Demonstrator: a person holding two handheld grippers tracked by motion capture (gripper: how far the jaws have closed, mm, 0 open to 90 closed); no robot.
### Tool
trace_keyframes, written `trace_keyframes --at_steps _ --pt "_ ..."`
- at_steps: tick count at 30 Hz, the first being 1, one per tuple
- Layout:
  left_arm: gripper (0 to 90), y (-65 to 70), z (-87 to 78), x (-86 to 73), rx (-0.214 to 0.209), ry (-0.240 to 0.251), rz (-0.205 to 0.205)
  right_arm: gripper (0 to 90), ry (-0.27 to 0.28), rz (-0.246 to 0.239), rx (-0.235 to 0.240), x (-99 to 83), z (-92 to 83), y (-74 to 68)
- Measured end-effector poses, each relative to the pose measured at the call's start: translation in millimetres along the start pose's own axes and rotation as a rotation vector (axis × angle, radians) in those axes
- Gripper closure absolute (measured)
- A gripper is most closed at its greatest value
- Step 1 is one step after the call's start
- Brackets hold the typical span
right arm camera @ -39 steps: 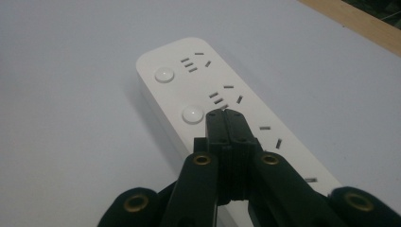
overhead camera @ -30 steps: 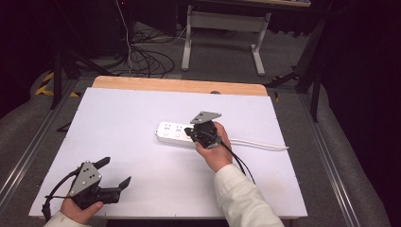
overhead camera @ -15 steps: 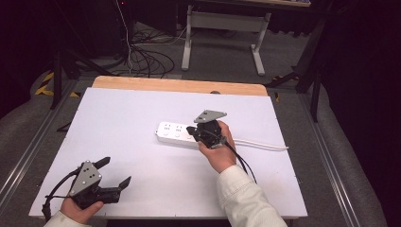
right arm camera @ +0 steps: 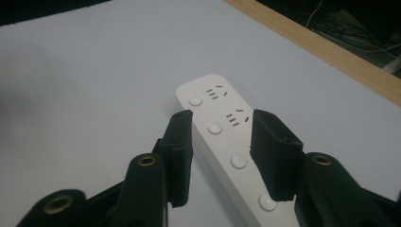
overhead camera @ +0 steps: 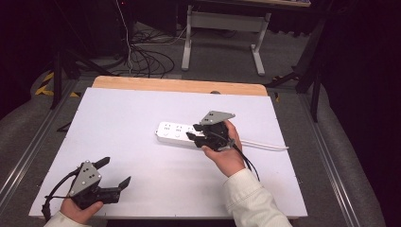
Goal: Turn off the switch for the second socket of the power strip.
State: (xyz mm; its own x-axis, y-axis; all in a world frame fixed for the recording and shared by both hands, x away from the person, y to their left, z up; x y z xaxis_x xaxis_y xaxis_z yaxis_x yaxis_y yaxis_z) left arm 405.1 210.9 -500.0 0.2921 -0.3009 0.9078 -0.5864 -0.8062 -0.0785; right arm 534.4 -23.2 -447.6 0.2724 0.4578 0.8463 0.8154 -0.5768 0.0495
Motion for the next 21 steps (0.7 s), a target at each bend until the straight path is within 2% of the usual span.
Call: trace_keyframes --at_steps 4,9,13,15,17,21 --pt "9.4 0.1 0.1 -0.2 0.002 -0.001 0.003 44.8 0.016 0.006 -0.008 0.8 -13.7 -1.8" --pt "9.4 0.0 0.1 -0.1 0.002 -0.001 0.000 39.9 0.045 0.025 0.007 -1.8 -31.0 -5.5" --pt "9.4 0.1 0.1 -0.3 0.003 -0.001 0.001 31.9 0.056 0.028 0.013 -6.9 -42.9 -8.0" --pt "9.4 0.1 0.3 -0.4 0.004 -0.002 0.001 29.6 0.049 0.031 0.011 -12.2 -49.3 -8.6" --pt "9.4 0.3 0.4 -0.5 0.003 -0.003 0.000 24.9 0.057 0.032 -0.001 -15.6 -55.5 -7.8" --pt "9.4 0.3 0.4 -0.6 0.004 -0.004 -0.002 21.6 0.080 0.040 0.000 -23.2 -68.0 -7.6"
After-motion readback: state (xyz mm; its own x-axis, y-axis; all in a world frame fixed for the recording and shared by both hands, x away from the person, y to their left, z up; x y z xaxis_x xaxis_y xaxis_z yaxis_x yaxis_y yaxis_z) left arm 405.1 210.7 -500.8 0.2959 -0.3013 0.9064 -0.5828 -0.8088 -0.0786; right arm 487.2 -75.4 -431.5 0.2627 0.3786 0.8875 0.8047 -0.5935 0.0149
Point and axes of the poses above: each handheld gripper's, and its own axes: z roughly forward along the jaws, x roughly out of its top, y roughly to its right, the point moved 10 cm from there along z, roughly forward along the jaws, and after that the axes turned 2 degrees about y, right-handed, at the moved point
